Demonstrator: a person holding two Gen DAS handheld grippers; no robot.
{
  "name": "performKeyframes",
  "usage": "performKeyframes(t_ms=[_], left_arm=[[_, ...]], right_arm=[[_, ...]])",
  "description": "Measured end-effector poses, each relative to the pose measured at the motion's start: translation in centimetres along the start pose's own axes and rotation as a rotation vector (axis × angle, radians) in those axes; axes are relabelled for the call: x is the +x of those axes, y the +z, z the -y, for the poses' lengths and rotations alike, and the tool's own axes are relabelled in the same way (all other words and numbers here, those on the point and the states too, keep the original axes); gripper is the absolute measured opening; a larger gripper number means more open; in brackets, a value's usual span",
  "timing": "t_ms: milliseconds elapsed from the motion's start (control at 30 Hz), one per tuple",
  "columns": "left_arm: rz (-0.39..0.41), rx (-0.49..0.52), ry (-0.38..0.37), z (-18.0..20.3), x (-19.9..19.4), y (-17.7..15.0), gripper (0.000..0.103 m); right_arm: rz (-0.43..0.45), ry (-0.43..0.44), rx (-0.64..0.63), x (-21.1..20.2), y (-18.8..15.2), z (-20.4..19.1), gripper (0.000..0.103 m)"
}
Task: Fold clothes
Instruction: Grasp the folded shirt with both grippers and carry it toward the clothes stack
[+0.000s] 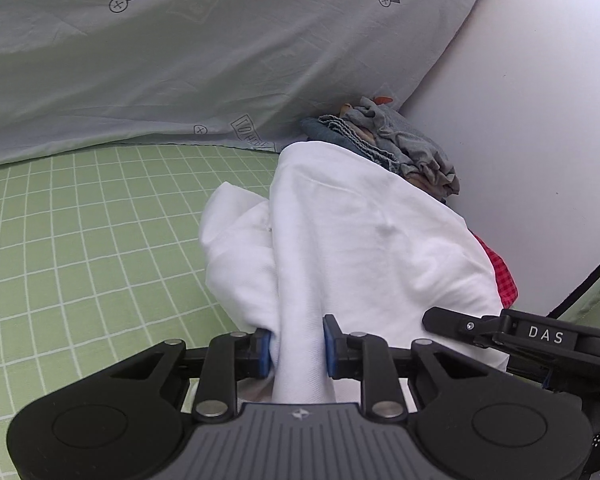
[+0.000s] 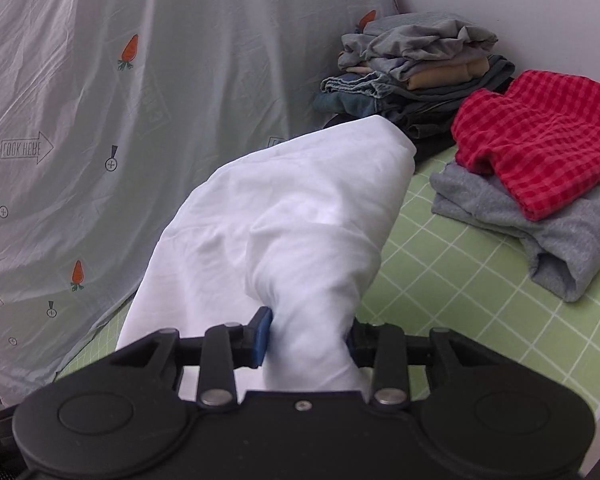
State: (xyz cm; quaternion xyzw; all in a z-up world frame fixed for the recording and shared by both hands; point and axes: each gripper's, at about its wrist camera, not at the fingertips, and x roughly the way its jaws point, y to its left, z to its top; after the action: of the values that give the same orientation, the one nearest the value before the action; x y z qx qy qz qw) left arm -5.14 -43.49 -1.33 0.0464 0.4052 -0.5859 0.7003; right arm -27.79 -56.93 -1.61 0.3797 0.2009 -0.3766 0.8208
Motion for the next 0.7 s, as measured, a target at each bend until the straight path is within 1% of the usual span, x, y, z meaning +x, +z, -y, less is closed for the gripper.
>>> performKeyframes(t_ms=[67, 167, 333, 467, 633, 700], left_arm=[[-0.002, 0.013, -0.021, 3.1, 2.8, 1.1, 0.026], [-0.003, 0.048, -0.051, 7.7, 6.6, 2.9, 0.026], [-0.018, 0.155, -0.117, 14.7, 12.0, 6.2, 0.026], [-0.054, 0.25, -0.181, 19.8, 16.0, 8.9, 0.026], [-0.114, 0.377, -0.29, 24.6, 21.3, 12.1, 0.026], [-0.14, 0.443, -0.316, 26.5, 23.7, 12.7, 0.028]], right_arm=[[0.024, -0.011, -0.006, -0.7, 2.4, 2.9, 0.036], [0.063, -0.012, 0.045, -1.4, 5.9, 7.5, 0.036], [0.149, -0.03, 0.153, -3.2, 10.5, 14.6, 0.036], [0.225, -0.051, 0.278, -4.5, 12.9, 18.7, 0.036], [0.341, -0.069, 0.497, -4.8, 14.3, 23.4, 0.036], [0.372, -0.092, 0.541, -4.0, 14.5, 24.6, 0.036]])
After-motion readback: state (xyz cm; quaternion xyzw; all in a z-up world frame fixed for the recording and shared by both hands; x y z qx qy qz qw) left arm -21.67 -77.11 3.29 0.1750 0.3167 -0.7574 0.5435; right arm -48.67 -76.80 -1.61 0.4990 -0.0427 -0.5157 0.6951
